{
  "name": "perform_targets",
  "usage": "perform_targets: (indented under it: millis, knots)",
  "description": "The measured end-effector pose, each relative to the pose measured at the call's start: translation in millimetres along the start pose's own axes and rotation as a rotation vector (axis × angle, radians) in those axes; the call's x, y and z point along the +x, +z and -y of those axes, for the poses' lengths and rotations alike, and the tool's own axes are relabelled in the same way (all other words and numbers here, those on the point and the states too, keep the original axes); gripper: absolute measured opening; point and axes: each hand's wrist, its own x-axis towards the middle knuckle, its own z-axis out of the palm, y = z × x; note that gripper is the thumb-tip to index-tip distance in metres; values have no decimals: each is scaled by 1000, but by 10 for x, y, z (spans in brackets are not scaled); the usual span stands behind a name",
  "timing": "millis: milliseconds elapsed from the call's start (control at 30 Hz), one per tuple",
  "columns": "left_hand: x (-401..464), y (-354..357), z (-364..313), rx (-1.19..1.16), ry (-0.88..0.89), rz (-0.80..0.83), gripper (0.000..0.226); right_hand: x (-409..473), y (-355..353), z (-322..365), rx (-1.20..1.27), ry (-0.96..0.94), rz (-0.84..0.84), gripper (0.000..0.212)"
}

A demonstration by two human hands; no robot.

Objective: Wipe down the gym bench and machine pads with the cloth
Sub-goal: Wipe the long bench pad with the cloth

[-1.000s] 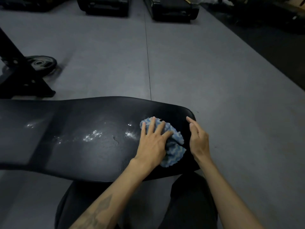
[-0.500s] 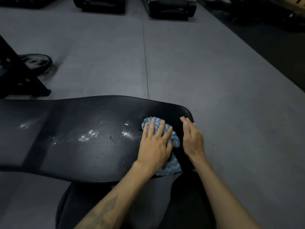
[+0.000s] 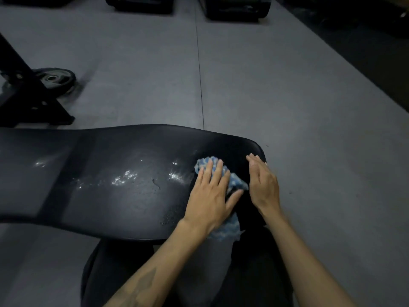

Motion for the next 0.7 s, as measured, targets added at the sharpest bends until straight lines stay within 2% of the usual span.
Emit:
perform_targets:
  millis: [167,367,433,533,700]
  knots:
    - [-209,-76,207,27,131,75,75,-14,-14,33,-31,-12,3,59]
    - [105,-20,121,66,-49,43,83,-14,-10,18,-72,-11,18,60]
    - [-89,-36,66,35,-23,23,86,-24,-8,24,-92,-17,17,59]
    - [-386,-75,146,-10,60,70,78,-36,0,21,-124,-26,24,53]
    - [-139,-118,376,-4,54,50,71,-36,23,13,-188,-43,23,44]
